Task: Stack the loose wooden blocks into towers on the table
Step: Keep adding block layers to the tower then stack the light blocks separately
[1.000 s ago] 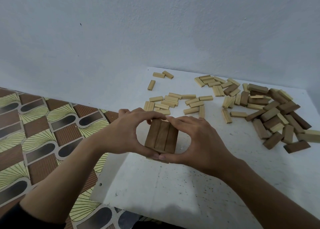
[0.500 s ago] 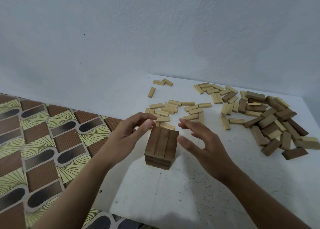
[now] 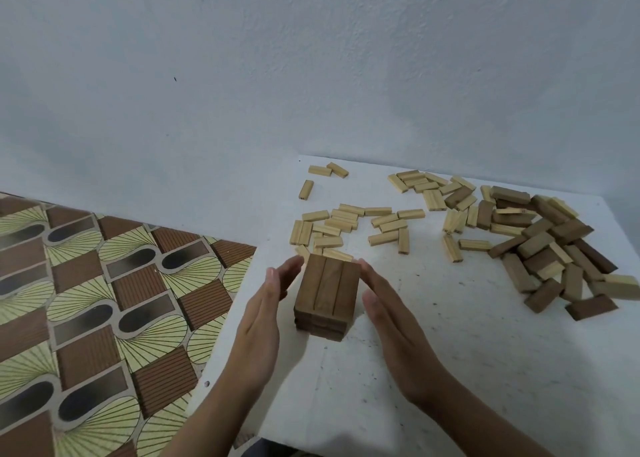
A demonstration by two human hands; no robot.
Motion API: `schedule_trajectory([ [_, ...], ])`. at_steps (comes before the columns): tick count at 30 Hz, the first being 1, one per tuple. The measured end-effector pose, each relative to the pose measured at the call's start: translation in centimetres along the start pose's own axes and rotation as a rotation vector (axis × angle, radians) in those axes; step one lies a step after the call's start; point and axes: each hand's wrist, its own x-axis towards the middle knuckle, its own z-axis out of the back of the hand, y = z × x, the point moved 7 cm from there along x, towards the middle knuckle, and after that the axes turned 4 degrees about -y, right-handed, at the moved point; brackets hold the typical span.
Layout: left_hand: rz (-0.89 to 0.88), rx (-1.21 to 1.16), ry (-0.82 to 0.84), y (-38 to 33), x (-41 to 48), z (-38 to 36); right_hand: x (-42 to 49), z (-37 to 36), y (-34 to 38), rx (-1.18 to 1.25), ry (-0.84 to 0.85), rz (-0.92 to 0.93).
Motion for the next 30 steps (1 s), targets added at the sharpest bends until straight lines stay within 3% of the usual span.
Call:
schedule_trajectory([
  [8,-0.082,-0.002,0.035,-1.6,-2.4,-0.1,-1.3,-0.8,0.7,0.093,-0.027,0.006],
  [30,-0.046,-0.062,0.074,-0.9,-2.9,-0.4,-2.0,-3.7,1.9,0.187,-0.001,0.028],
])
